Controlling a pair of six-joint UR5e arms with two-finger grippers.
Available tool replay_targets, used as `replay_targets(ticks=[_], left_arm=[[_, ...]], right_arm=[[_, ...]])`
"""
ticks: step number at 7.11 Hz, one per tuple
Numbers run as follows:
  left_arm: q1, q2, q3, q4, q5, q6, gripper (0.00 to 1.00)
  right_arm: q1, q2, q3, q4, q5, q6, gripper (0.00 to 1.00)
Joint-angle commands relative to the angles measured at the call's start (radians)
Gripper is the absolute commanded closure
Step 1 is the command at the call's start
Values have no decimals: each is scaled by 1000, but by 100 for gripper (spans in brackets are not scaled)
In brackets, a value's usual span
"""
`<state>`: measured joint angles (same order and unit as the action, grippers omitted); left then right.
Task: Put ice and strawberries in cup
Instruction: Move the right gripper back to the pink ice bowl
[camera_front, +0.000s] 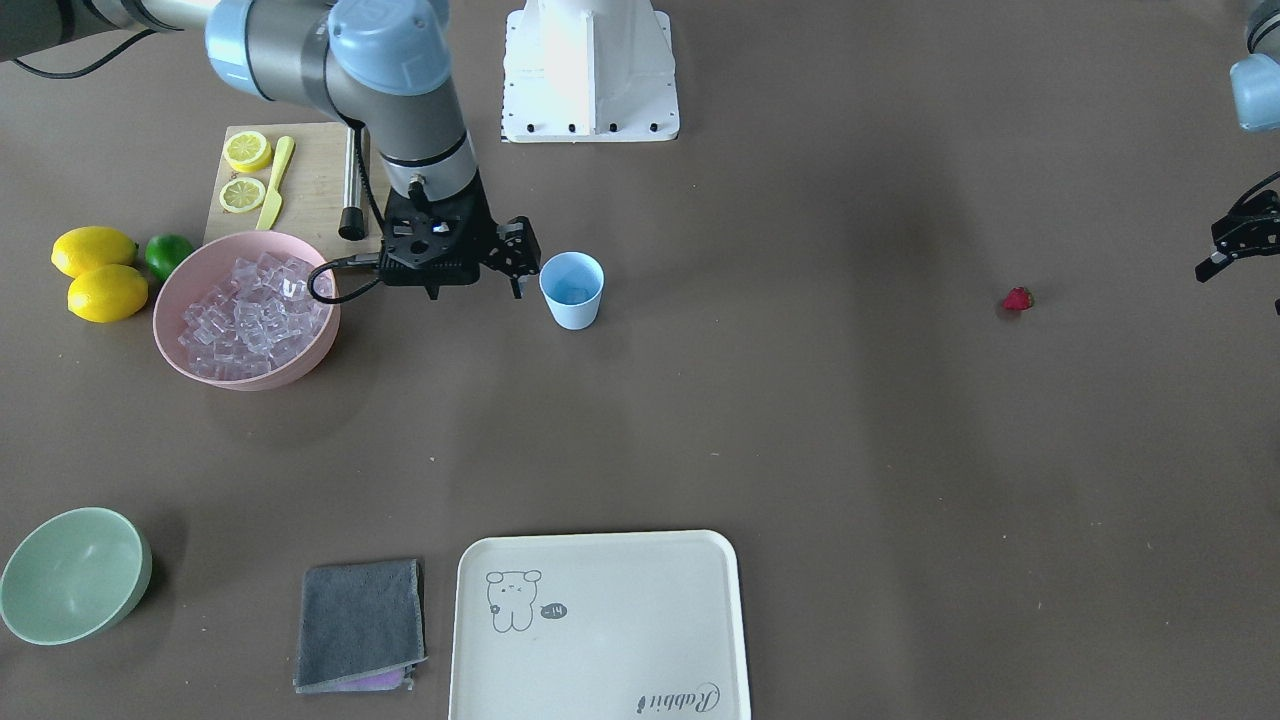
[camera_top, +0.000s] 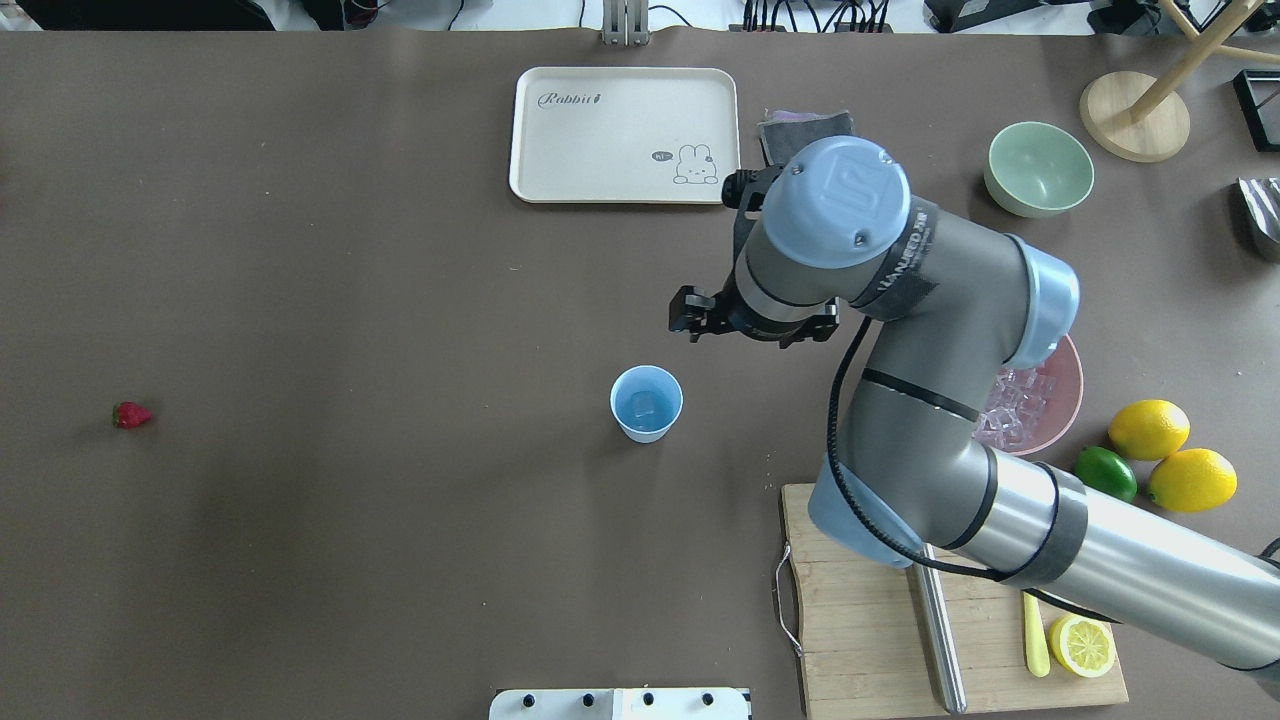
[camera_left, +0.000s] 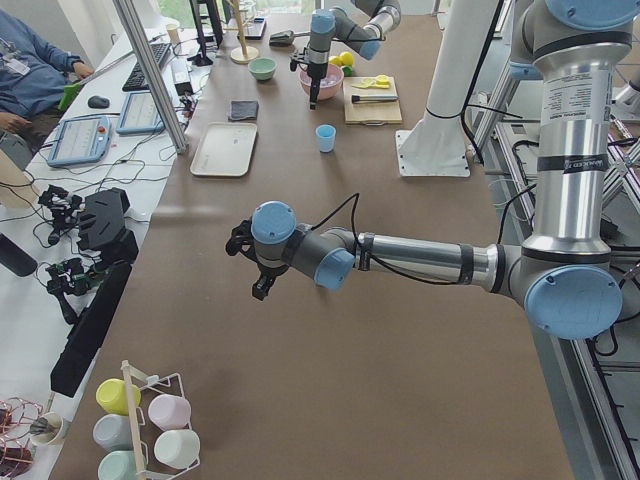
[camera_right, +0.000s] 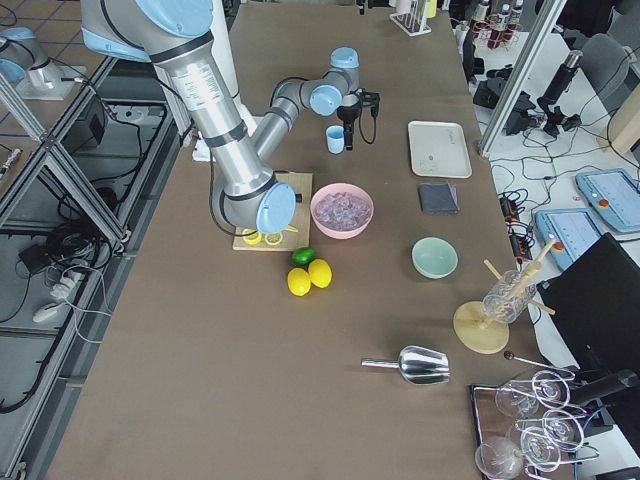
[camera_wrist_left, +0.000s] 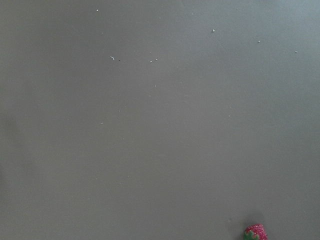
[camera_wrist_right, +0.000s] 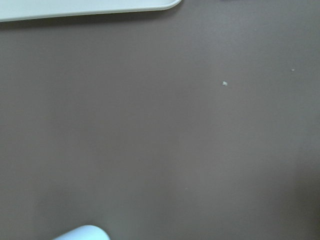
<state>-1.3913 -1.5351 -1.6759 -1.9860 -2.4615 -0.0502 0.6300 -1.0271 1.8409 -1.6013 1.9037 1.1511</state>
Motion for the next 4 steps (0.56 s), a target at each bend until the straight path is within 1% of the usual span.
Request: replay_targets(ticks=[1,2,3,4], left_arm=[[2,4,1,-14,1,1,1],[2,4,-1,-16,1,1,1],[0,4,-1,-17,1,1,1],[2,4,-1,-17,1,1,1]], right_arm=[[89,-199,44,175,91,-111,0],[135,-258,47,190,125,-169,0],[160,-321,60,201,124,-180,6],[190,-417,85,262,130,-173,8]])
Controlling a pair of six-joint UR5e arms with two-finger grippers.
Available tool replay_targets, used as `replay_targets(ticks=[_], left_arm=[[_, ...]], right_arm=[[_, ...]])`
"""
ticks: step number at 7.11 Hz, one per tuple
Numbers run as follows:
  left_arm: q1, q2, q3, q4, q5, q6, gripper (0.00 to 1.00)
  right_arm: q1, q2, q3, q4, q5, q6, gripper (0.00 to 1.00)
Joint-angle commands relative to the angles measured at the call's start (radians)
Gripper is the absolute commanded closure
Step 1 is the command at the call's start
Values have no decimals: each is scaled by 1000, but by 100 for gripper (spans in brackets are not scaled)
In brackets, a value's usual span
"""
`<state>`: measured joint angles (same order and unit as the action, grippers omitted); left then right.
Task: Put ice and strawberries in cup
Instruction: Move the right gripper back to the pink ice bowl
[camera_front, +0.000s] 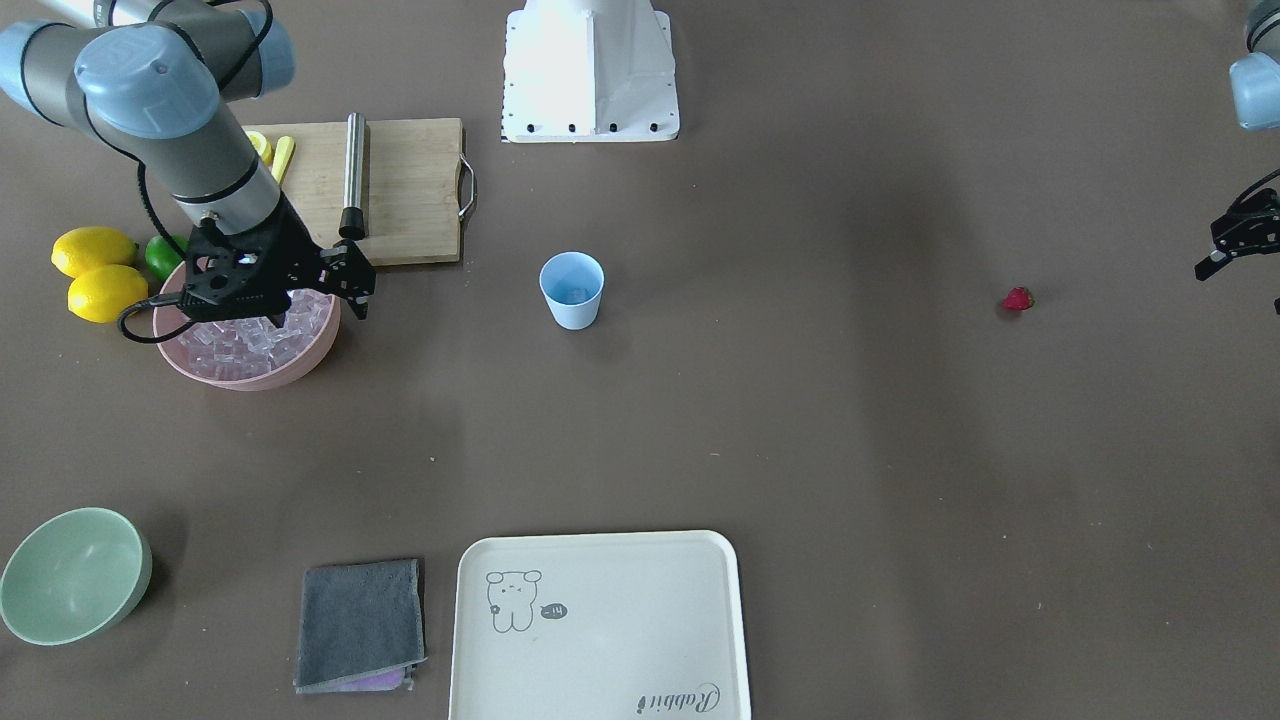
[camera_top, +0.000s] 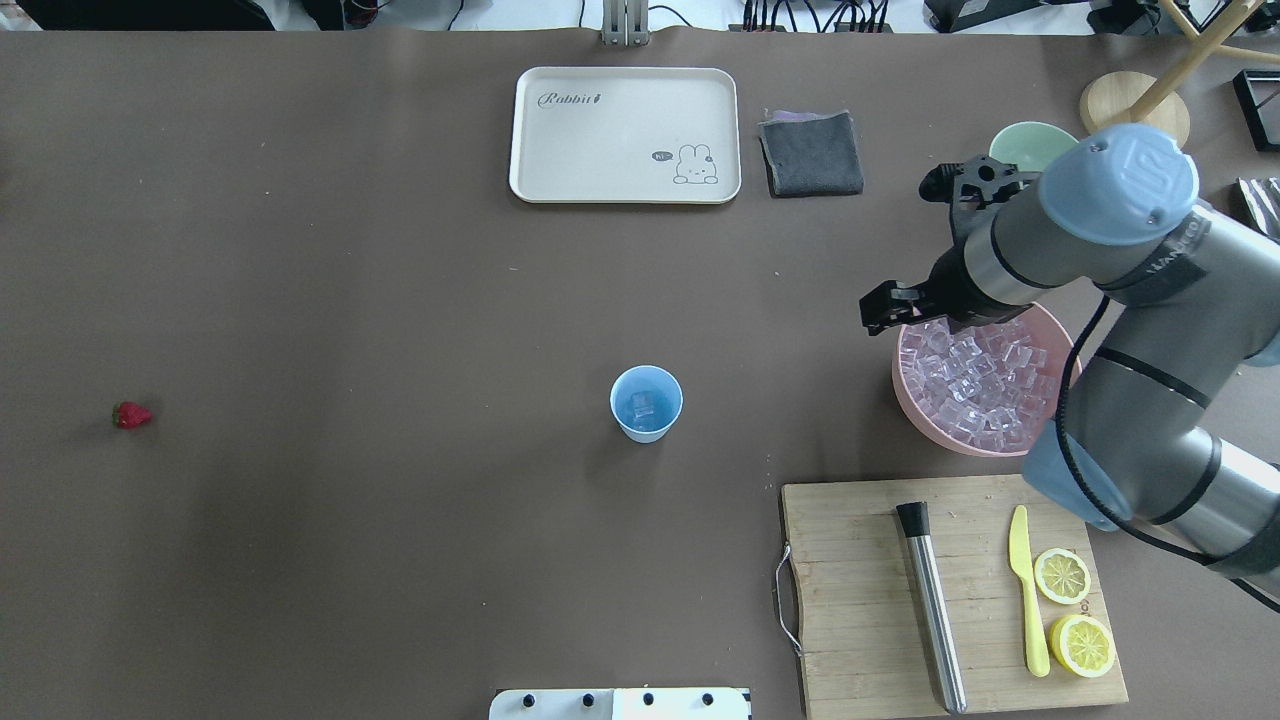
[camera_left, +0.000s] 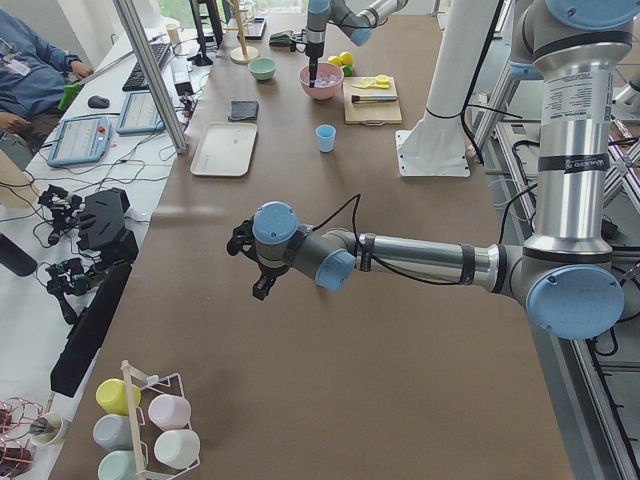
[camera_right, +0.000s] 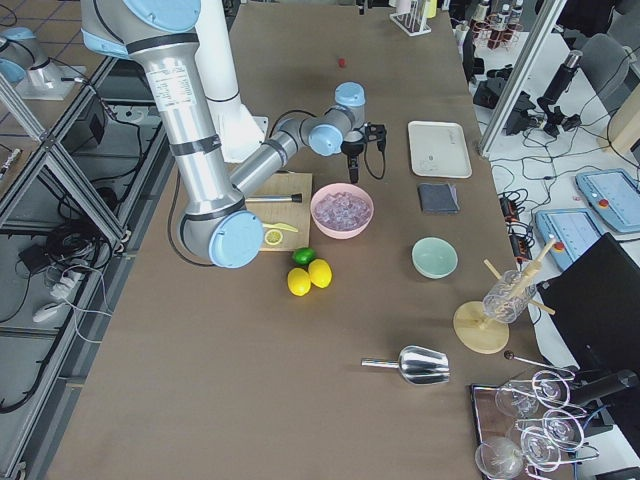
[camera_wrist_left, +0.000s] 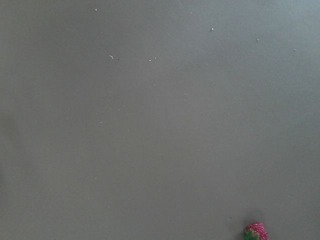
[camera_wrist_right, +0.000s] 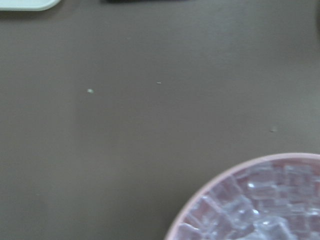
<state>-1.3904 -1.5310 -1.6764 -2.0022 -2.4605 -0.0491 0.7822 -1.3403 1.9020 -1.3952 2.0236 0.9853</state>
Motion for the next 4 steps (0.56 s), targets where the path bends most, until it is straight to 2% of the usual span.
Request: replay_targets(ticks=[1,3,4], left_arm=[[1,0,-2,-1,0,0,1],[4,0,-3,-1,0,0,1],[5,0,-3,-1,0,-1,1]], right_arm=[[54,-191,38,132,12,6,9],[52,-201,28,148,0,84,16],[49,-191,14,148,-3,84,25]])
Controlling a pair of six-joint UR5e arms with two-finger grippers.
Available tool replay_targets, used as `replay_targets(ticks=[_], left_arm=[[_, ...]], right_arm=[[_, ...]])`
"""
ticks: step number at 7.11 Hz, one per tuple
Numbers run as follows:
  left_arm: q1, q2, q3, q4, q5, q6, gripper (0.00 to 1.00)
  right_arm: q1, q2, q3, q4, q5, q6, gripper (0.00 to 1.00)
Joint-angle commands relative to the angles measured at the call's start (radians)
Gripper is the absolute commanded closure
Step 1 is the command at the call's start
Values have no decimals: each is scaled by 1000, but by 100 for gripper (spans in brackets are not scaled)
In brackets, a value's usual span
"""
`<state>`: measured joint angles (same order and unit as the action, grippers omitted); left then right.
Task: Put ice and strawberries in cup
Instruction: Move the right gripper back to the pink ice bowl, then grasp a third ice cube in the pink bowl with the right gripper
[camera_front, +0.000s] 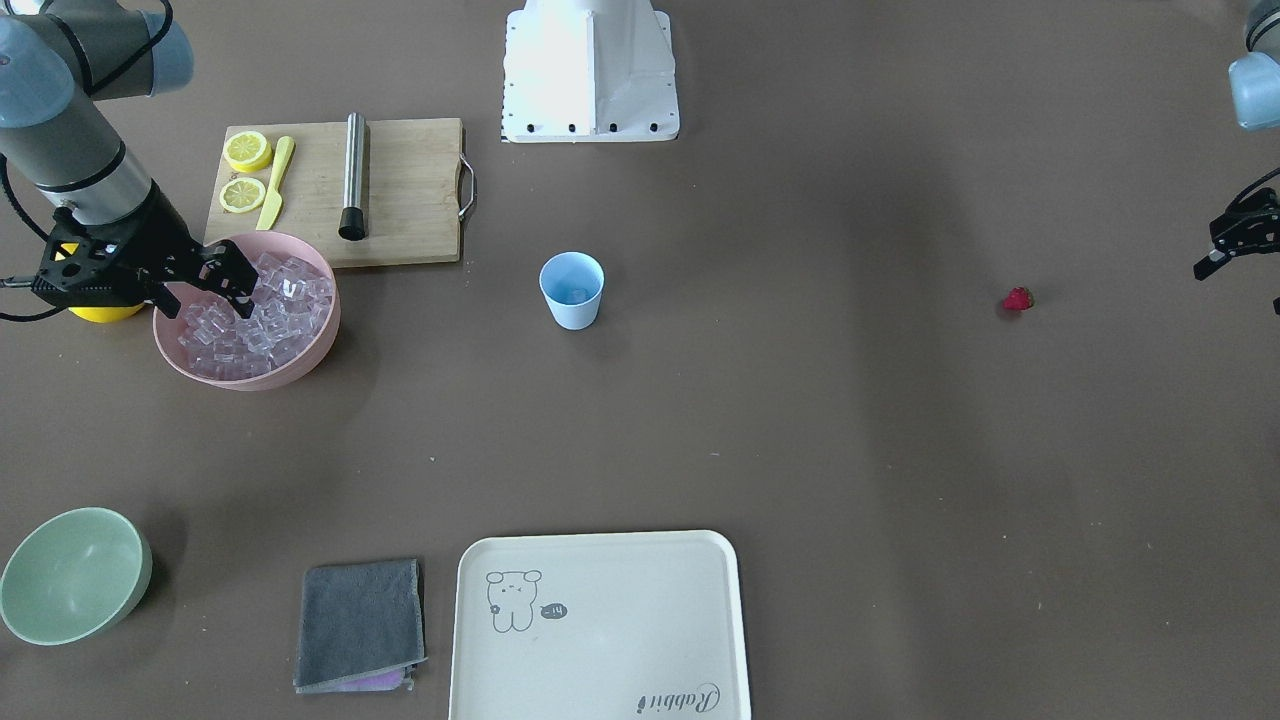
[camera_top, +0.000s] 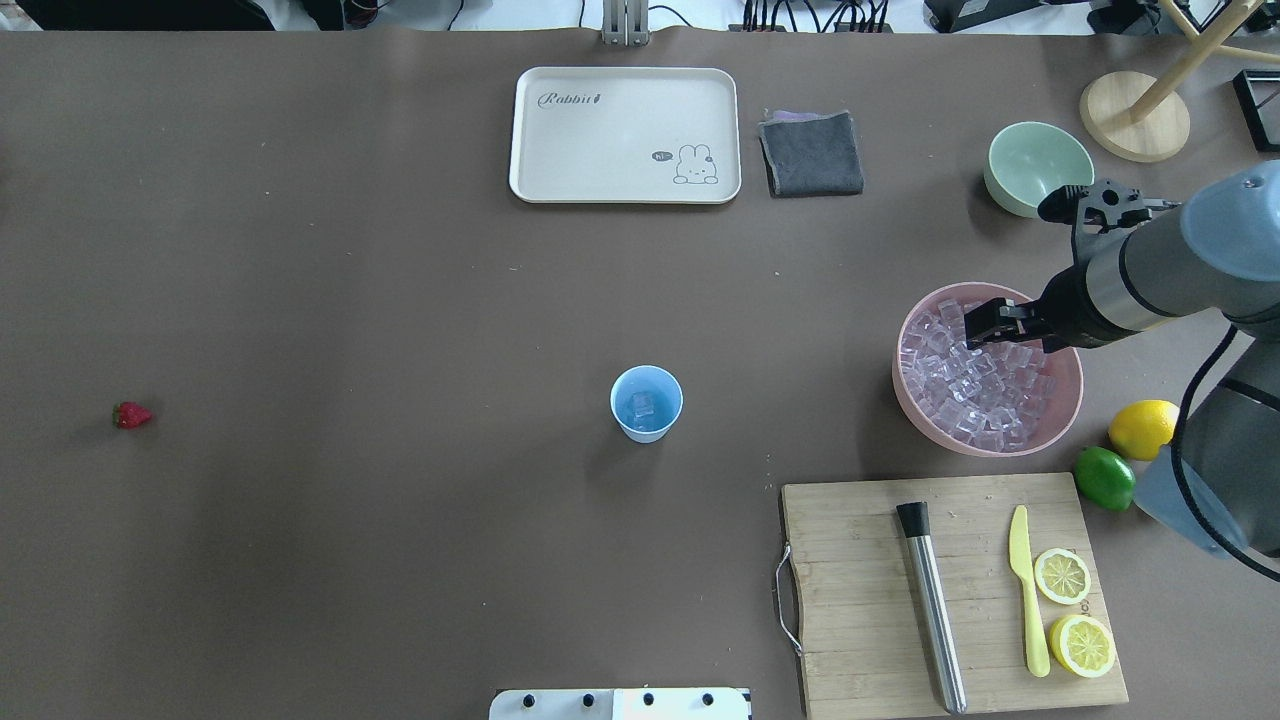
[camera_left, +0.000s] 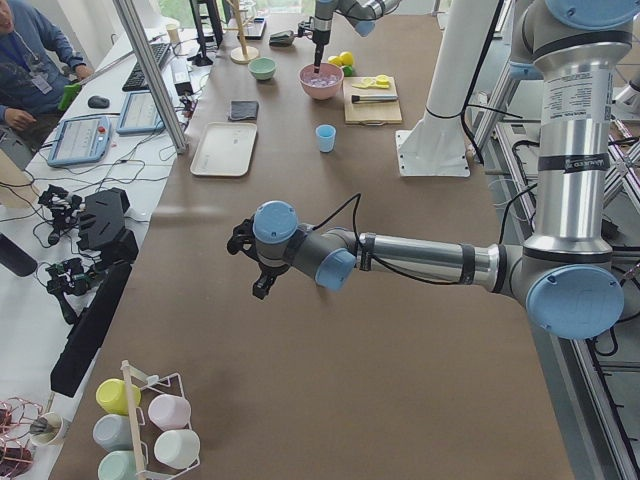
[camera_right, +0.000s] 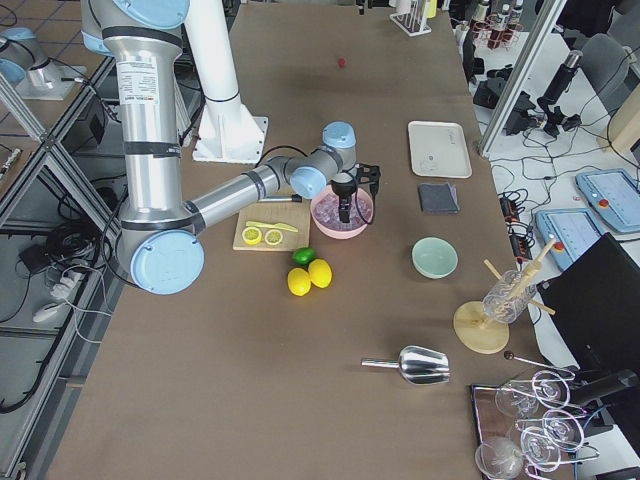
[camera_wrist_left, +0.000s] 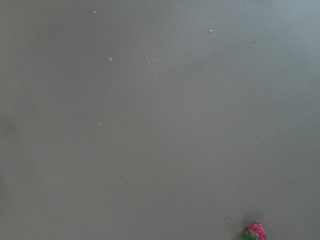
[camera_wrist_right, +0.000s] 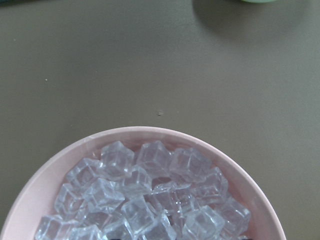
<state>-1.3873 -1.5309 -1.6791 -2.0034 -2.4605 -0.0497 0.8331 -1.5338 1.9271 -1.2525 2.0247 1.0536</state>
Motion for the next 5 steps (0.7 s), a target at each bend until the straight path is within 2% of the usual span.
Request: replay_targets(ticks=[1,2,3,5], left_arm=[[2,0,1,0,0,1,1],[4,2,-1,-2,0,-1,1],[5,3,1,-14,0,-1,1],[5,3,4,-15,3,-2,1]], right_arm=[[-3,15,-29,5,-23,16,26],[-12,14,-20,7,-26,14,27],[-64,12,-8,7,-43,2,31],[-182,0,39,5,-87,-7,32]])
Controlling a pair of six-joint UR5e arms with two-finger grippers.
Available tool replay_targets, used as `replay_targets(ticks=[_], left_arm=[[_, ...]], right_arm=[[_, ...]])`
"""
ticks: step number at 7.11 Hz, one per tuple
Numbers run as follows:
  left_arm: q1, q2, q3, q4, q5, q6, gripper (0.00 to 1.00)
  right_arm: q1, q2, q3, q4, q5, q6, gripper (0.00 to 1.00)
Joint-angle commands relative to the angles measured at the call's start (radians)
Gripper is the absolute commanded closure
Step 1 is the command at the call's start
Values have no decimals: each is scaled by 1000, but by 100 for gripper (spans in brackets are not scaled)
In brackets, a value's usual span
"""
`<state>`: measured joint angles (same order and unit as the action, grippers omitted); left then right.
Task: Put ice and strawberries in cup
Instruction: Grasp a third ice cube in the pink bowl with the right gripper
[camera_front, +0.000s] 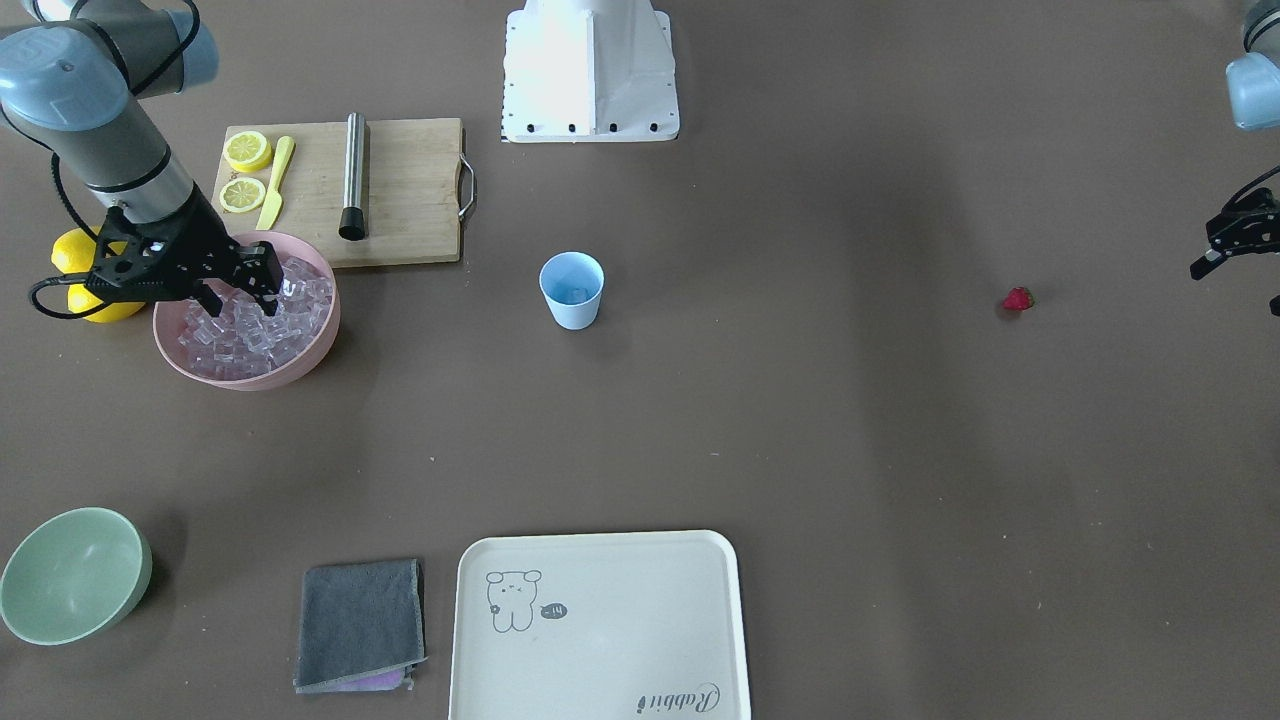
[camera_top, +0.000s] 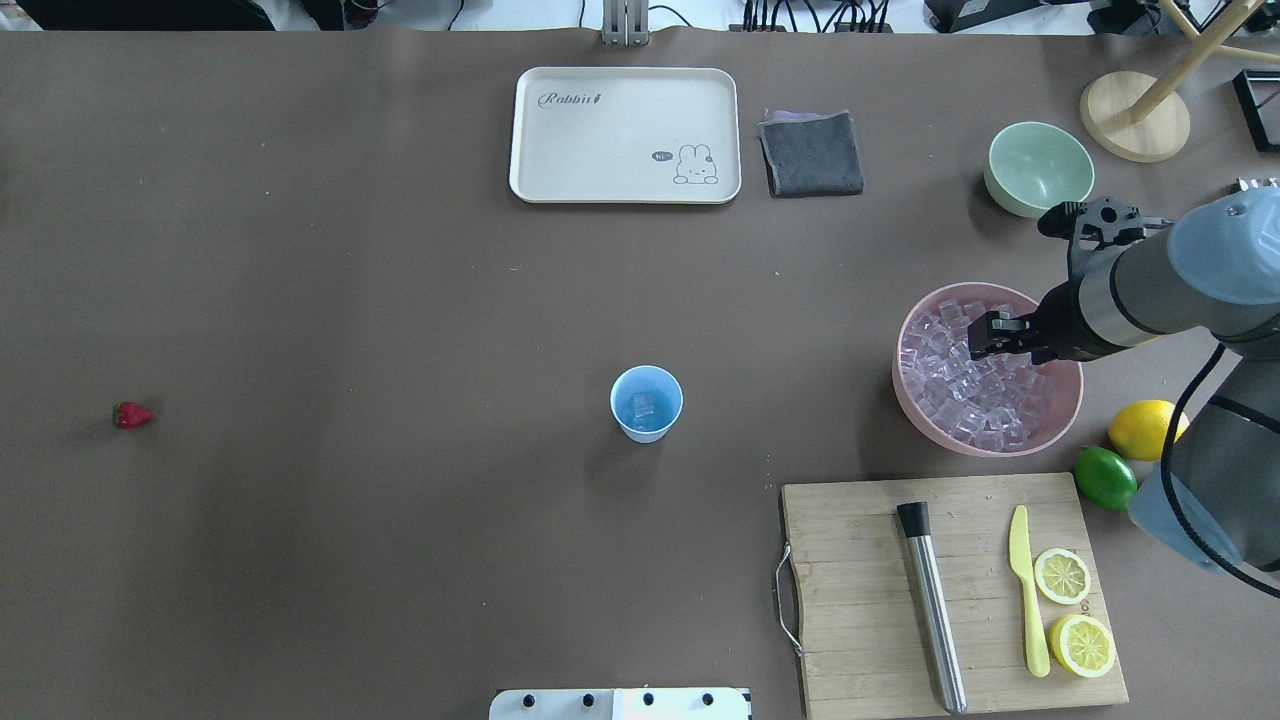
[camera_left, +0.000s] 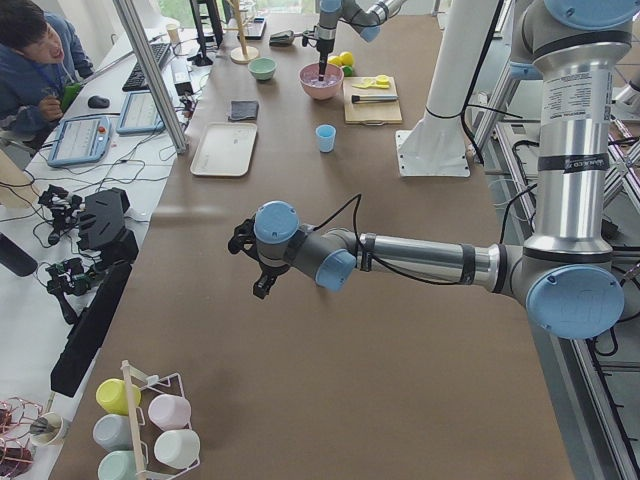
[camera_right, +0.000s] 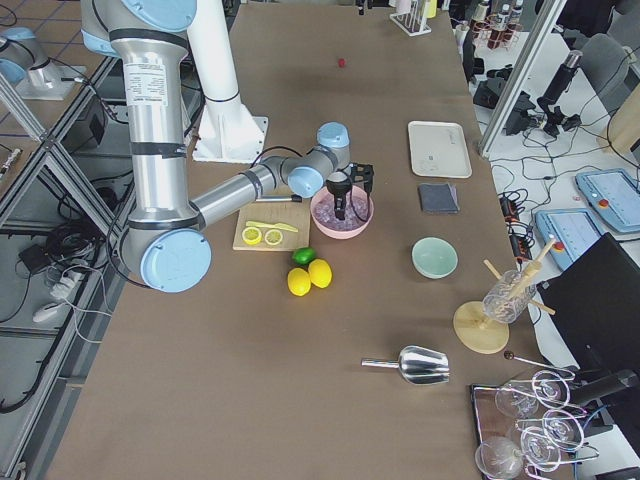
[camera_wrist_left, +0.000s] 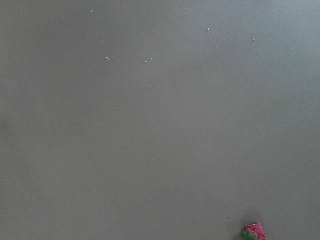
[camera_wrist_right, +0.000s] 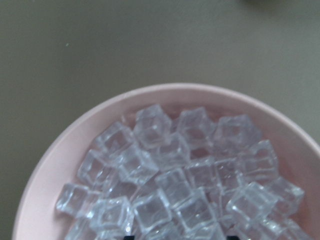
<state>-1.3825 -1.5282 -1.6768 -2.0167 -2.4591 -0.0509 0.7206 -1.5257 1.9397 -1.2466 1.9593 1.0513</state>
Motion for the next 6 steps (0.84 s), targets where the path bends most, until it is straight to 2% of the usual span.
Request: replay_targets(ticks=[1,4,6], left_arm=[[2,-1,3,-2,3,-1,1],[7,-3,5,-4,3,-1,1],[20,-1,5,-4,3,-1,1]], right_arm=[[-102,-11,31,-2,-46,-17,32],[-46,-44,41,-13,-21,-193,39],[-30,-44,38,-11,-5,-215,40]])
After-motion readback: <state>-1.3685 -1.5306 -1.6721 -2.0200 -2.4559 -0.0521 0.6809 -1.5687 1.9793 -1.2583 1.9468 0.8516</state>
